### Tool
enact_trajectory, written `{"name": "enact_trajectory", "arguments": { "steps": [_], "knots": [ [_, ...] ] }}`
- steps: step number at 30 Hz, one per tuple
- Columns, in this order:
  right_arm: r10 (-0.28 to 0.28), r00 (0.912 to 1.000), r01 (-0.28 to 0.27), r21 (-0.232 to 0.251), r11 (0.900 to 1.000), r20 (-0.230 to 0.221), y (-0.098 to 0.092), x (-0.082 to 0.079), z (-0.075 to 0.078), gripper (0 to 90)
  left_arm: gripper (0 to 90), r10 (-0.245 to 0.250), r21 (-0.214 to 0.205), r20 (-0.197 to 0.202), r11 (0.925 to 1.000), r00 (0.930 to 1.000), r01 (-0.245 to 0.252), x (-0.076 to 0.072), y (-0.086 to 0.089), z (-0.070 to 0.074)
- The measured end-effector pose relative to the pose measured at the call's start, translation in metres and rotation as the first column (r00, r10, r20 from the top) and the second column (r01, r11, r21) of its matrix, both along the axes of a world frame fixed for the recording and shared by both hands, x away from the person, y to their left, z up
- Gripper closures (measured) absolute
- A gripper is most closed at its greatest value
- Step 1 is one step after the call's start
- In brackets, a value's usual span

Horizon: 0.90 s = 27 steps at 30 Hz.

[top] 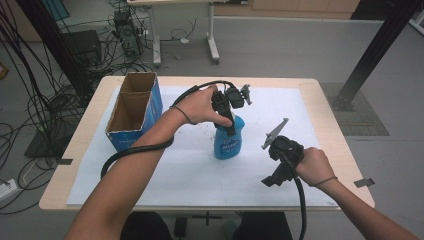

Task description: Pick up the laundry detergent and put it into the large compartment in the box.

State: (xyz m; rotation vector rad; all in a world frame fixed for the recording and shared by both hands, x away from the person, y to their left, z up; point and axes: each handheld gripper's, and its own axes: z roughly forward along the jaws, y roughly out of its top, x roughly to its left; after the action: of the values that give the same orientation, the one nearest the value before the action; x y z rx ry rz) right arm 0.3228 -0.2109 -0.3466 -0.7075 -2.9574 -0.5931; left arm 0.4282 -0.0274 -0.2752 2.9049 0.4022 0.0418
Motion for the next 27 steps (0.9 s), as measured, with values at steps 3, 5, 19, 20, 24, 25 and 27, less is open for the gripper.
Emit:
{"name": "enact_trajectory", "arguments": {
  "steps": [3, 5, 19, 20, 24, 25, 27],
  "knots": [
    [0.001, 1.0, -0.001, 0.002, 1.0, -0.001, 0.0003, 0.0008, -0.0004, 3.5, 37.2, -0.001, 0.001, -0.002, 1.0, 1.0, 0.001, 0.0003, 0.0, 0.0001],
    [0.0, 1.0, 0.0, 0.002, 1.0, -0.002, 0.0004, 0.001, -0.0005, 3.5, 37.2, -0.002, 0.001, -0.003, 1.0, 1.0, 0.002, 0.0004, 0.0002, 0.0001],
    [0.002, 1.0, -0.002, 0.006, 1.0, -0.001, 0.0016, 0.001, -0.0009, 3.5, 37.3, 0.003, 0.0, -0.004, 1.0, 1.0, -0.003, 0.0003, 0.0002, 0.0],
    [-0.001, 1.0, 0.001, 0.008, 1.0, -0.003, 0.0014, 0.001, -0.0011, 3.5, 37.3, 0.0, 0.001, -0.004, 1.0, 1.0, 0.0, 0.0003, 0.0002, 0.0001],
    [-0.001, 1.0, 0.001, 0.009, 1.0, -0.002, 0.0011, 0.0011, -0.0012, 3.5, 37.3, -0.001, 0.001, -0.002, 1.0, 1.0, 0.001, 0.0001, 0.0001, 0.0001],
    [-0.002, 1.0, 0.002, 0.011, 0.9999, -0.003, 0.001, 0.0009, -0.001, 3.5, 37.4, -0.001, 0.001, -0.003, 1.0, 1.0, 0.001, 0.0001, 0.0003, 0.0001],
    [-0.002, 1.0, 0.002, 0.012, 0.9999, -0.002, 0.0008, 0.0009, -0.001, 3.5, 37.4, -0.004, 0.002, -0.002, 1.0, 1.0, 0.004, 0.0003, 0.0006, 0.0002]
  ]
}}
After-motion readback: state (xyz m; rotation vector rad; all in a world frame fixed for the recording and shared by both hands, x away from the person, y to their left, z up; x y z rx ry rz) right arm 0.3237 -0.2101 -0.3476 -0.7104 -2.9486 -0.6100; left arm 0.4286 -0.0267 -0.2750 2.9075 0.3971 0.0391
